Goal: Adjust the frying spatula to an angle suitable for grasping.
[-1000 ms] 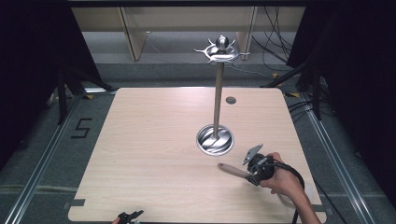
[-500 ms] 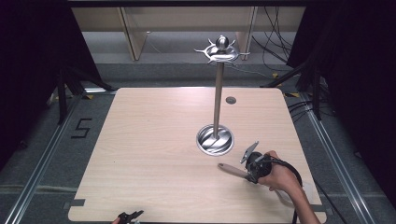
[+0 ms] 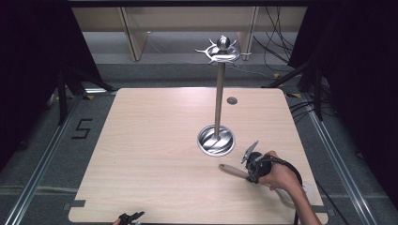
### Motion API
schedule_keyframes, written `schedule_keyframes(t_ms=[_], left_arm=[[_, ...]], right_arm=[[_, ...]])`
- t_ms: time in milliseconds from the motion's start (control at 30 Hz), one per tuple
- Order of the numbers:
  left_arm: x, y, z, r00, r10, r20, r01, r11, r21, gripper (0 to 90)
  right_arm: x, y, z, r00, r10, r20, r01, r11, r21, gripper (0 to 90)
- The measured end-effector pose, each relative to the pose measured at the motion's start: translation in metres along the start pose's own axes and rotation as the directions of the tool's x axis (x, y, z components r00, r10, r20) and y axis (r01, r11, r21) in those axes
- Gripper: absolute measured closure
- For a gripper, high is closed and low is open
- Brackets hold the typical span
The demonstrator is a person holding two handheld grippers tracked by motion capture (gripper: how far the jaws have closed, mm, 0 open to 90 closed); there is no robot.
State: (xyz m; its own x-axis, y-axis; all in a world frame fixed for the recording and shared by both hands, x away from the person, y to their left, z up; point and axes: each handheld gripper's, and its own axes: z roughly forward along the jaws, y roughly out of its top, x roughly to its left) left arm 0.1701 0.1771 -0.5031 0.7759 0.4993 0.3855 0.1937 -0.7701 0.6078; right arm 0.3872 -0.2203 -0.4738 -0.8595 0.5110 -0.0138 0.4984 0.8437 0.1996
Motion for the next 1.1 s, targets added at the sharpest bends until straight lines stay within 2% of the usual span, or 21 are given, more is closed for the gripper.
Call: schedule_keyframes(t_ms=[100, 167, 200, 267, 400, 433, 667, 867, 900, 933, 967, 1033, 1100], left_arm=[[0.000, 0.000, 0.000, 1.0000, 0.000, 0.002, 0.000, 1.0000, 0.000, 17.7], [0.000, 0.000, 0.000, 1.0000, 0.000, 0.001, 0.000, 1.0000, 0.000, 17.7], [0.000, 0.000, 0.000, 1.0000, 0.000, 0.001, 0.000, 1.0000, 0.000, 17.6], [0.000, 0.000, 0.000, 1.0000, 0.000, -0.002, 0.000, 1.0000, -0.002, 17.7], [-0.001, 0.000, 0.000, 1.0000, 0.003, -0.002, -0.003, 1.0000, 0.001, 17.7], [0.000, 0.001, -0.002, 0.9999, 0.003, 0.011, -0.003, 1.0000, -0.001, 17.7], [0.001, 0.001, -0.002, 1.0000, 0.001, 0.009, -0.001, 1.0000, -0.005, 17.8], [0.001, 0.001, -0.003, 0.9999, 0.002, 0.011, -0.002, 1.0000, -0.007, 17.8], [0.001, 0.001, -0.003, 0.9999, 0.003, 0.011, -0.003, 1.0000, -0.005, 17.8], [0.001, 0.001, -0.003, 0.9999, 0.003, 0.011, -0.003, 1.0000, -0.005, 17.8], [0.001, 0.000, -0.002, 0.9999, 0.001, 0.011, -0.001, 1.0000, -0.005, 17.8], [0.001, 0.000, -0.002, 0.9999, 0.002, 0.013, -0.002, 1.0000, -0.002, 17.8], [0.001, 0.001, -0.003, 0.9999, 0.003, 0.012, -0.003, 1.0000, -0.003, 17.8]], right_arm=[[0.000, 0.002, 0.000, 0.9998, -0.018, 0.001, 0.018, 1.000, 0.008, 72.9], [0.000, 0.003, 0.000, 0.9998, 0.013, -0.012, -0.012, 1.000, 0.021, 72.9], [-0.002, 0.004, 0.001, 0.9999, -0.012, -0.012, 0.012, 1.000, 0.014, 73.0], [-0.001, 0.004, 0.001, 0.9999, 0.003, -0.014, -0.002, 1.000, 0.027, 73.1], [0.000, 0.009, 0.001, 0.9999, -0.012, 0.001, 0.012, 0.998, 0.054, 73.6], [0.001, 0.011, 0.001, 0.9999, -0.014, 0.004, 0.014, 0.998, 0.063, 73.8], [0.001, 0.012, 0.001, 0.9991, -0.042, 0.009, 0.041, 0.997, 0.069, 74.9], [-0.002, 0.005, -0.002, 0.9996, -0.021, 0.019, 0.020, 1.000, 0.018, 75.2], [-0.004, 0.003, -0.006, 0.9997, -0.016, 0.021, 0.016, 1.000, -0.010, 75.2], [-0.004, 0.003, -0.006, 0.9997, -0.016, 0.021, 0.016, 1.000, -0.010, 75.2], [-0.005, -0.003, -0.013, 0.9997, 0.006, 0.025, -0.004, 0.998, -0.062, 75.2], [-0.007, -0.007, -0.019, 0.9995, 0.019, 0.026, -0.016, 0.995, -0.102, 75.3], [-0.008, -0.009, -0.022, 0.9991, 0.028, 0.030, -0.025, 0.993, -0.112, 75.4]])
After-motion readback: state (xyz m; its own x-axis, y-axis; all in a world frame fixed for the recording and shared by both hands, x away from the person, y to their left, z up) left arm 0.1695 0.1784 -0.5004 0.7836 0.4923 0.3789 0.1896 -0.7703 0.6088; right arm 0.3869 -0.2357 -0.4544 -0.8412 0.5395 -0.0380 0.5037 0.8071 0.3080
